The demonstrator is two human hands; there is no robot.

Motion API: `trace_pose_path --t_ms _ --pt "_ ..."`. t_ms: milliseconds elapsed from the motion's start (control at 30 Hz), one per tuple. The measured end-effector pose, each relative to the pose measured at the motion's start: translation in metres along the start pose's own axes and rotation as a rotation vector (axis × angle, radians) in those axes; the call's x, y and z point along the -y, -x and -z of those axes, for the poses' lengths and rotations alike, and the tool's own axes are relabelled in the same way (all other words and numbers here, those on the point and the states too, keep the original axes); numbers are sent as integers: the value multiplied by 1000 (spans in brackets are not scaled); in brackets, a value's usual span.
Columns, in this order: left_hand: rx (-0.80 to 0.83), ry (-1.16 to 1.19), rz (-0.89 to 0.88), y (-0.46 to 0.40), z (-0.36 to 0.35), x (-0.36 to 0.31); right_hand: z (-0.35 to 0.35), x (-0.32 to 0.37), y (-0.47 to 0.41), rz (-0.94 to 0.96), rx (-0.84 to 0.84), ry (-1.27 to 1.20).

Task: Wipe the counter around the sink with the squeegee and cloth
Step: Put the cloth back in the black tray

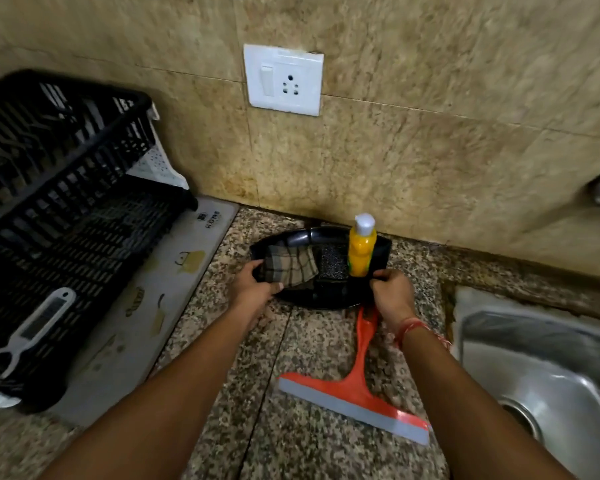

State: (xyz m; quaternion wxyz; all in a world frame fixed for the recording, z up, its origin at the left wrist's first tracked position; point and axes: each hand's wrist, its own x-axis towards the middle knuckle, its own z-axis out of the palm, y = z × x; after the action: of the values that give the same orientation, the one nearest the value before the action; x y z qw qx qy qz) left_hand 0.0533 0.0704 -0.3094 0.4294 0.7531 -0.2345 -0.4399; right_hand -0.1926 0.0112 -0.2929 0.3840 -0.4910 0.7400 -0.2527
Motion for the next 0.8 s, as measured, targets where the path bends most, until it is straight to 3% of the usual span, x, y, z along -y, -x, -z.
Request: trace_pose_path --t_ms 333,633,800 --pt "109 -73 -41 6 -77 -34 56 -33 -29 -73 -121 -70" --pt "102 -123 -107 10 -76 -32 49 -33 -23 -104 -191 -80" --pt "-146 -261 -280 64 -78 -17 47 -30 33 -216 -305 -181"
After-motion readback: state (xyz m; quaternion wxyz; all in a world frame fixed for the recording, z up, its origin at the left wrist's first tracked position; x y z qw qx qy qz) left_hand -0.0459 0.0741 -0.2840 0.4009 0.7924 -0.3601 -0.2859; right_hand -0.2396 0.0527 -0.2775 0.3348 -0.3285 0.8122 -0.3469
